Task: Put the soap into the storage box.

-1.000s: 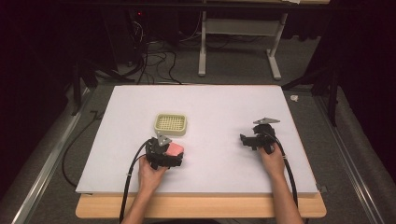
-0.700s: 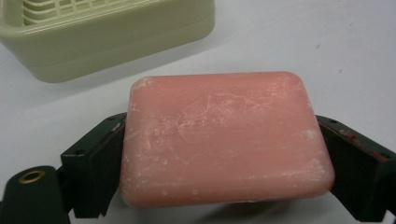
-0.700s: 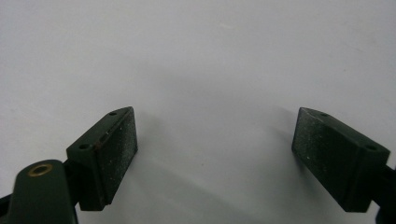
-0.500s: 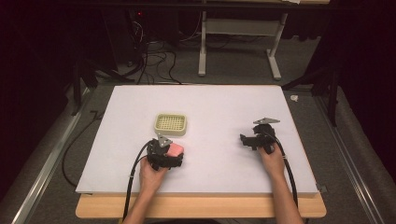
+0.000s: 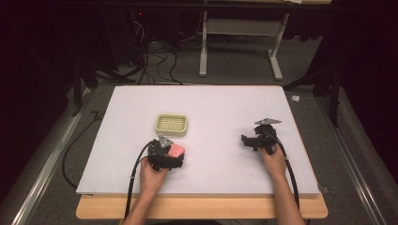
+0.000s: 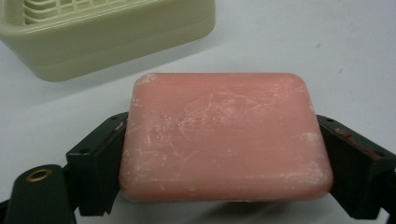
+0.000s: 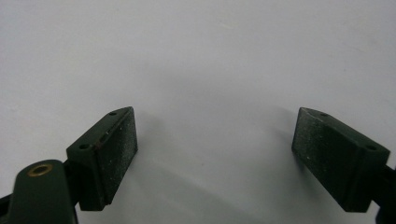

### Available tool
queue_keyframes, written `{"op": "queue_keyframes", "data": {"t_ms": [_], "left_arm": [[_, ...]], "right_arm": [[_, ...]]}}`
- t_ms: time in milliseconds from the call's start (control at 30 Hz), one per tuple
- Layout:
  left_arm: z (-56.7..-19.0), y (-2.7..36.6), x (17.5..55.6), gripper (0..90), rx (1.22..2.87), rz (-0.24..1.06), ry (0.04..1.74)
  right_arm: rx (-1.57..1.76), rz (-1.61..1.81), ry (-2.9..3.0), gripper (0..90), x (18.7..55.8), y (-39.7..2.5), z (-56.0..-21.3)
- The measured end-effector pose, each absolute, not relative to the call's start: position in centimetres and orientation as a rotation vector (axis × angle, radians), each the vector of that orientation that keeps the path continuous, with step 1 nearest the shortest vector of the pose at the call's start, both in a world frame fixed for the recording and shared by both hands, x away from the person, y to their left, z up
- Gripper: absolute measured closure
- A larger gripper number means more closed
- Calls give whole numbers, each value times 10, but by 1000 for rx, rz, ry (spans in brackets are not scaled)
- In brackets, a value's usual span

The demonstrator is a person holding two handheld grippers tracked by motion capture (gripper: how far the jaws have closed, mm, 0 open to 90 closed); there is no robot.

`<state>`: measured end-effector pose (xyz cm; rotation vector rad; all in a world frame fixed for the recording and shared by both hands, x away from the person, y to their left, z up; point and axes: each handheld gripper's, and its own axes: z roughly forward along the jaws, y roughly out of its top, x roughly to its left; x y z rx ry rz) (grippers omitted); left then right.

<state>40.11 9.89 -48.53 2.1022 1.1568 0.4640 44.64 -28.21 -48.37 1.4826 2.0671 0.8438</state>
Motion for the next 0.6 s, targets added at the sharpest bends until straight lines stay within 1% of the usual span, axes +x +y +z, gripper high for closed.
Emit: {"op": "queue_keyframes", "data": {"t_ms": [367, 600], "left_arm": [[-483, 101, 399, 139, 2112, 460, 1141], [-476, 105, 398, 139, 2085, 448, 1121]], "right_arm": [[1483, 844, 2067, 148, 446, -282, -484], [1483, 845, 2067, 148, 446, -282, -484]]}}
